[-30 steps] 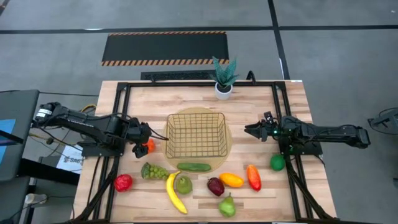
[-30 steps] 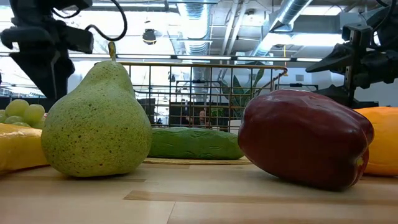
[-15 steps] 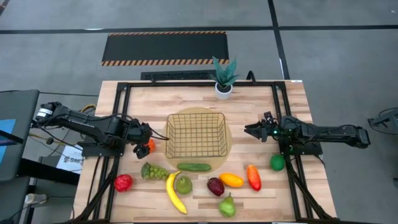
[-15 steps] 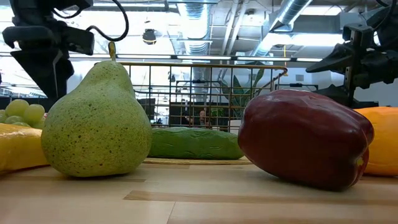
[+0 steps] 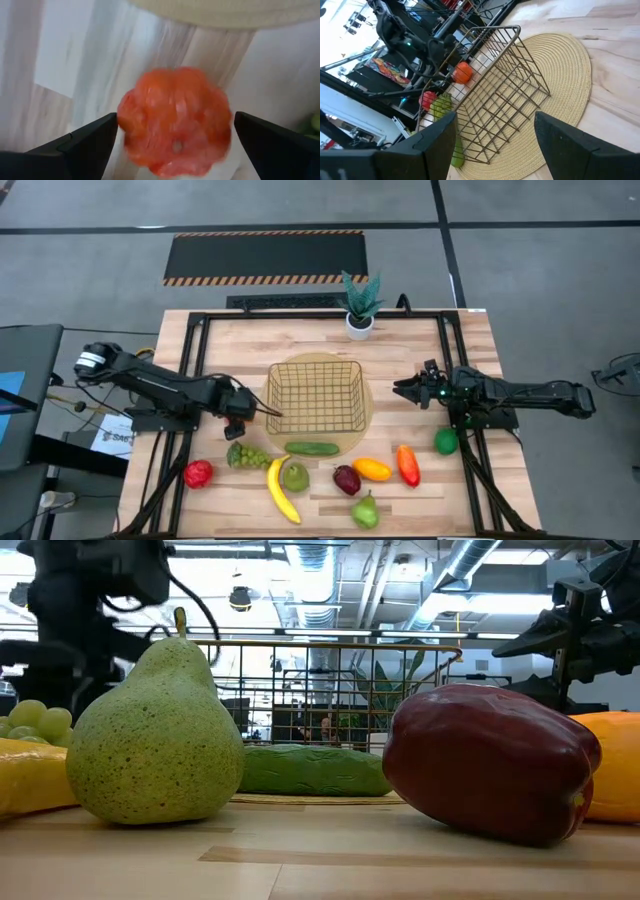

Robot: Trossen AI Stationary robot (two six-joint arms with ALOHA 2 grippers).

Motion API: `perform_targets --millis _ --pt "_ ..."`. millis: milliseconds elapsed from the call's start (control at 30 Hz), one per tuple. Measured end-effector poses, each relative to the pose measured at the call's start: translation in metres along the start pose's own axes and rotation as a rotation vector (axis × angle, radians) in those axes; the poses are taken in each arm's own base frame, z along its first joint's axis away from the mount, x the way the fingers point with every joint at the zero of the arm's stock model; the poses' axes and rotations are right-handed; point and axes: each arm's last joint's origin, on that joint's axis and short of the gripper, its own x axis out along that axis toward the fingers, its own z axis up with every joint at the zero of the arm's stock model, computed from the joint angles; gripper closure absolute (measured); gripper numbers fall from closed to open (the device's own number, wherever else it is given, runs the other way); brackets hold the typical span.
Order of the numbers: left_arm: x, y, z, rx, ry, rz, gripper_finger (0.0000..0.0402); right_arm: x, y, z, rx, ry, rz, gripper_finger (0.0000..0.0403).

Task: Build produce basket
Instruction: Put the pumpkin into the silver basket

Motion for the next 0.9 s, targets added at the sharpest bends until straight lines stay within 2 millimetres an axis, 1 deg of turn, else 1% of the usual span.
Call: perform_targets --millis 167,300,600,733,900 --pt "0.017 -0.006 0.005 0.017 0.079 0.048 0.0015 0.000 0.000 0.000 0.000 0.000 0.000 0.0117" --pt "0.023 -0.008 0.008 0.019 0.078 0.061 0.0025 0.000 0.000 0.000 0.001 0.000 0.000 0.0117" --pt "0.022 -0.010 0.008 -0.054 0.088 0.035 0.0089 0.000 0.000 0.000 0.002 0.001 0.000 0.0117" --pt "0.018 -0.012 0.012 -0.074 0.077 0.015 0.0093 0.000 0.000 0.000 0.002 0.001 0.000 0.0117" --pt "0.008 -0.015 0.021 -0.081 0.044 -0.004 0.0088 0.000 0.000 0.000 0.003 0.002 0.000 0.0117"
